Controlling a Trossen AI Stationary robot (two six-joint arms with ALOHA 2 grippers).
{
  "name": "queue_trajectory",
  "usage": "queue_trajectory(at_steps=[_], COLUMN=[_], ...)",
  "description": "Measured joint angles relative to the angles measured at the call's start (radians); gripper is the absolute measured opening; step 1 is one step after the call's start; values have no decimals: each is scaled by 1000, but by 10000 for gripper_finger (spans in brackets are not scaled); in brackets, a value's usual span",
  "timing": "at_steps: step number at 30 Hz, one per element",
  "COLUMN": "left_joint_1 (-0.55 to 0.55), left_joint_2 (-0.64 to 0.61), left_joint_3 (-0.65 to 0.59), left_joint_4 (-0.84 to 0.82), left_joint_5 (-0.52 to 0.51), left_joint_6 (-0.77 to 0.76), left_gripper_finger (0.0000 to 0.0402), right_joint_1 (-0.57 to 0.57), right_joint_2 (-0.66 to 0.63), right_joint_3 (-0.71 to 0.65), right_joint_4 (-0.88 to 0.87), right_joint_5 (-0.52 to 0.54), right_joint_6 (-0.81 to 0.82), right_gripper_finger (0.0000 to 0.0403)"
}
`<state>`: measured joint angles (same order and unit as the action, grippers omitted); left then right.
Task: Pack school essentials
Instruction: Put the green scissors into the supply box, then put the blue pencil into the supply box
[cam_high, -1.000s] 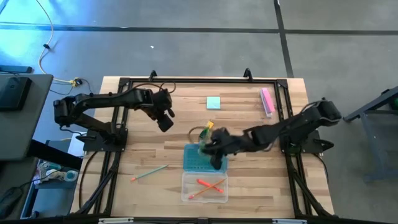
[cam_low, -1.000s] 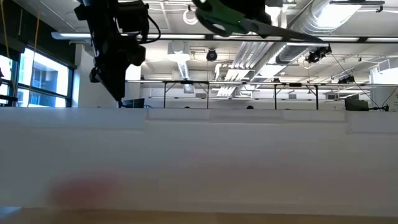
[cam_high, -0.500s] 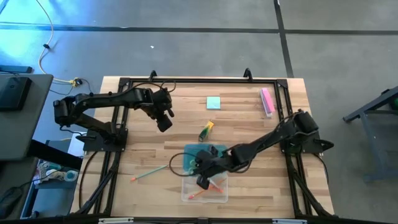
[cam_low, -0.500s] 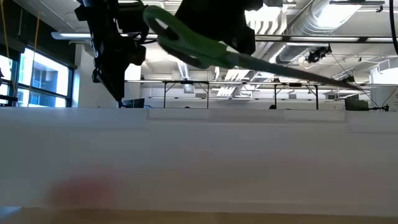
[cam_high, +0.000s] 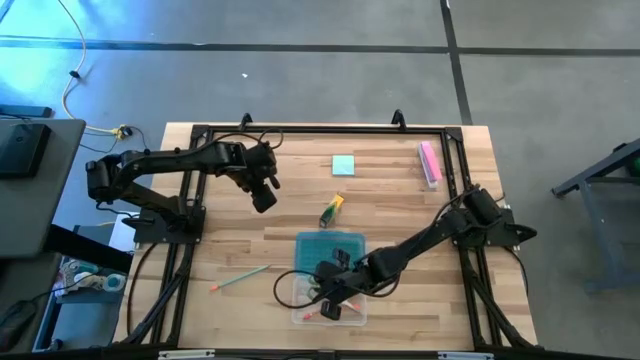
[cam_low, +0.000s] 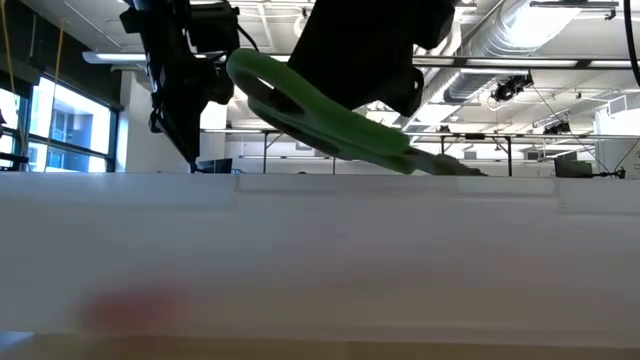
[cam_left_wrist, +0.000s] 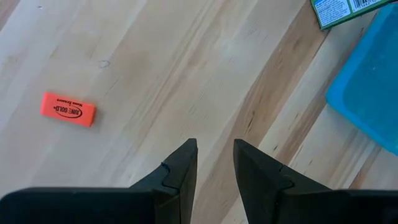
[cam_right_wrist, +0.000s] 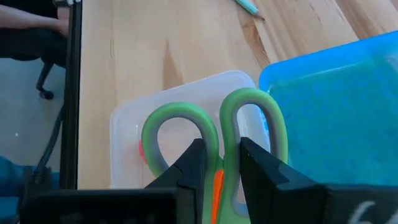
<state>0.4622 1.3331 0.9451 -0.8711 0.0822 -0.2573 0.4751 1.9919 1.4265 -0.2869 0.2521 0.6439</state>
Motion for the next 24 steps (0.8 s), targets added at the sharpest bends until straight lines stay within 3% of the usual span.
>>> queue_trajectory(at_steps=[14,24], left_joint_1=[0,-40], left_joint_2=[0,-42], left_joint_3=[0,0], left_joint_4=[0,-157], left_joint_5=[0,-4], left_joint_6=[33,78], left_gripper_finger=[94,94], right_joint_1=[4,-11], right_joint_2=[0,-64], right_joint_3=[1,1], right_joint_4=[48,-17], right_joint_5=[-53,45], right_joint_6=[-36,38], right_gripper_finger=[158,153])
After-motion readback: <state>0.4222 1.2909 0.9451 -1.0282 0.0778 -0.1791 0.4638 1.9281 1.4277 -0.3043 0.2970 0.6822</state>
